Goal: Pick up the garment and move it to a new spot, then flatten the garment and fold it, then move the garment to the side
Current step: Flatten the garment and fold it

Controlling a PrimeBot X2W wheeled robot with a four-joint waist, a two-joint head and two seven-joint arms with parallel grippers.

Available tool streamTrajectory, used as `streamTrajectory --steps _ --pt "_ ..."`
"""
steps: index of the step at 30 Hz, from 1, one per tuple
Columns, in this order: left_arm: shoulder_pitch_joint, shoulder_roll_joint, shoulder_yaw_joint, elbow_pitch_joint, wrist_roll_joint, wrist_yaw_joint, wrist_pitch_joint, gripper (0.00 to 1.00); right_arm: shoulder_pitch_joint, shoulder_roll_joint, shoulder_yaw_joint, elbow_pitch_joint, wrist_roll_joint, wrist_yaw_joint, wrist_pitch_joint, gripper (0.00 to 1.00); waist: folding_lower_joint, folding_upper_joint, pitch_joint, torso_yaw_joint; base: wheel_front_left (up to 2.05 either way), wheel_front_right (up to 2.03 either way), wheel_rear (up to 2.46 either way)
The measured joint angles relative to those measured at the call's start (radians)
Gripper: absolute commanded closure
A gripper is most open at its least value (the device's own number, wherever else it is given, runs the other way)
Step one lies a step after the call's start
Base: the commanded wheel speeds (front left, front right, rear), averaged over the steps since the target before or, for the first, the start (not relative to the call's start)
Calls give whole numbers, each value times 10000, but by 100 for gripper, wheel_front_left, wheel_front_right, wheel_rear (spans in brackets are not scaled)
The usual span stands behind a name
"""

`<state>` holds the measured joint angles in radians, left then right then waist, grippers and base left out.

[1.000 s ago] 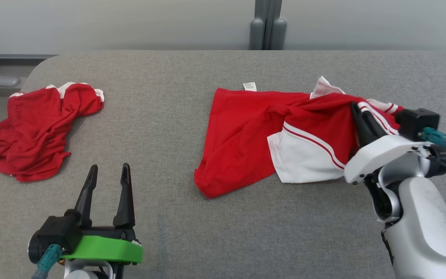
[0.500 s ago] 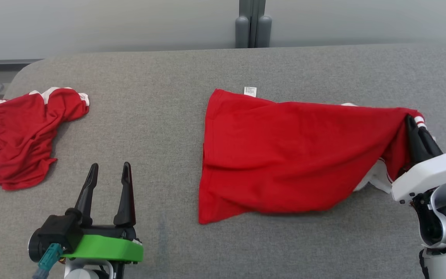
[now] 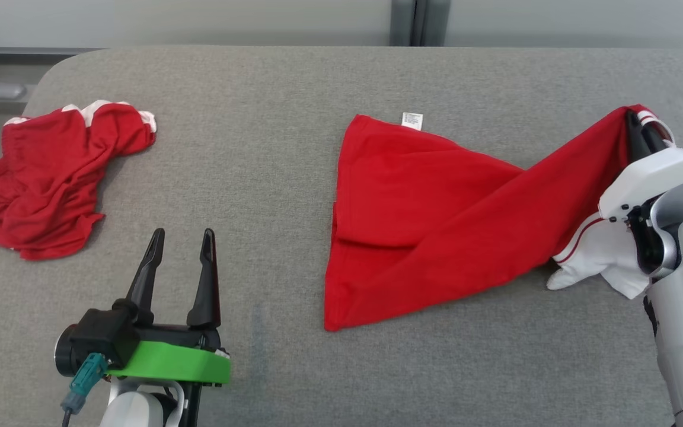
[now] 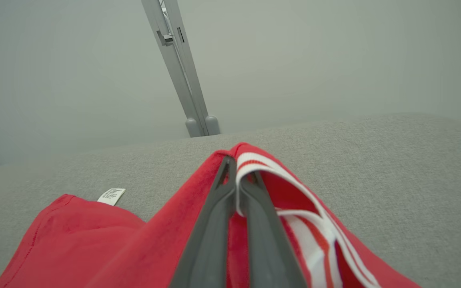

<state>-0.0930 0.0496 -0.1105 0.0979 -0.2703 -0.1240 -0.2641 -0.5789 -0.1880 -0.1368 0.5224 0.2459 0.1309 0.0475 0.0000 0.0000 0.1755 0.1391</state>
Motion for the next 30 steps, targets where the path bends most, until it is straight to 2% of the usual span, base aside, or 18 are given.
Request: streamTrajectory --steps 8,9,10,15,19,25,30 --pt "-107 0 -132 -21 -13 -4 0 0 -1391 -627 466 2364 -364 0 -1459 100 0 0 366 683 0 0 0" --pt "-111 0 -130 -21 -17 -4 0 0 -1507 -679 497 2665 -422 0 -1576 53 0 0 413 751 0 0 0" --pt "-115 0 -132 -21 -19 -4 0 0 -1591 -704 520 2920 -435 0 -1616 0 0 0 448 799 0 0 0" --pt "-151 -2 -104 -29 -33 -8 0 0 -1799 -780 1024 3779 -485 2 -2228 0 0 0 474 864 0 0 0" --pt "-105 0 40 -48 31 -21 0 0 -1665 -796 1448 3611 -370 2 -2495 0 0 0 311 658 0 0 0" --pt "166 -2 349 -107 190 -23 0 0 -521 -734 1835 2111 -136 2 -2807 0 0 0 -47 125 0 0 0" --pt "305 0 537 -153 293 -23 0 0 1057 -362 1503 313 -531 2 -2972 0 0 0 -305 -423 0 0 0"
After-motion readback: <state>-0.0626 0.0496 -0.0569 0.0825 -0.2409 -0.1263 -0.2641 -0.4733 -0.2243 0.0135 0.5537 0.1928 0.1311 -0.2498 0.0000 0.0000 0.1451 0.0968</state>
